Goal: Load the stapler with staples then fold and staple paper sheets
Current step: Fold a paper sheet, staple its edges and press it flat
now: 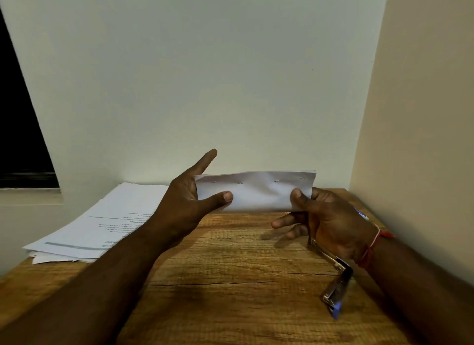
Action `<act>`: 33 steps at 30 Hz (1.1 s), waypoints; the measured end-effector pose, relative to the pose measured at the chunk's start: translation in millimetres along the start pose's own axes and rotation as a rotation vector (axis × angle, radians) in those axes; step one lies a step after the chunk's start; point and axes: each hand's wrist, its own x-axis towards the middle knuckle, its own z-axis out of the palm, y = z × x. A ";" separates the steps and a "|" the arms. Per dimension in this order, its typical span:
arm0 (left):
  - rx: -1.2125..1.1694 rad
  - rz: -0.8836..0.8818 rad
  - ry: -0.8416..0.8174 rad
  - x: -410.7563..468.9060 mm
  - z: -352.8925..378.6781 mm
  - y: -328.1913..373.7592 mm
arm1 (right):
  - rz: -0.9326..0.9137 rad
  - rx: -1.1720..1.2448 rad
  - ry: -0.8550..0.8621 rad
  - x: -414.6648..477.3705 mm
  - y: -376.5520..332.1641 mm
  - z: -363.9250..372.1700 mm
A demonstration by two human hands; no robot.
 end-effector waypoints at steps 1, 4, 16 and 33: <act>-0.021 0.000 -0.004 -0.3 0.2 0.3 | -0.011 0.002 0.006 0.2 0.4 -0.9; -0.148 -0.002 -0.031 -2.2 1.3 1.6 | -0.058 -0.010 0.033 -0.5 -2.4 -2.8; -0.220 -0.047 0.021 2.0 1.6 -2.3 | 0.019 -0.010 0.083 -2.3 -11.2 -6.6; -0.088 -0.043 0.001 -5.1 3.8 0.6 | -0.125 -0.029 0.171 7.6 -3.1 -15.2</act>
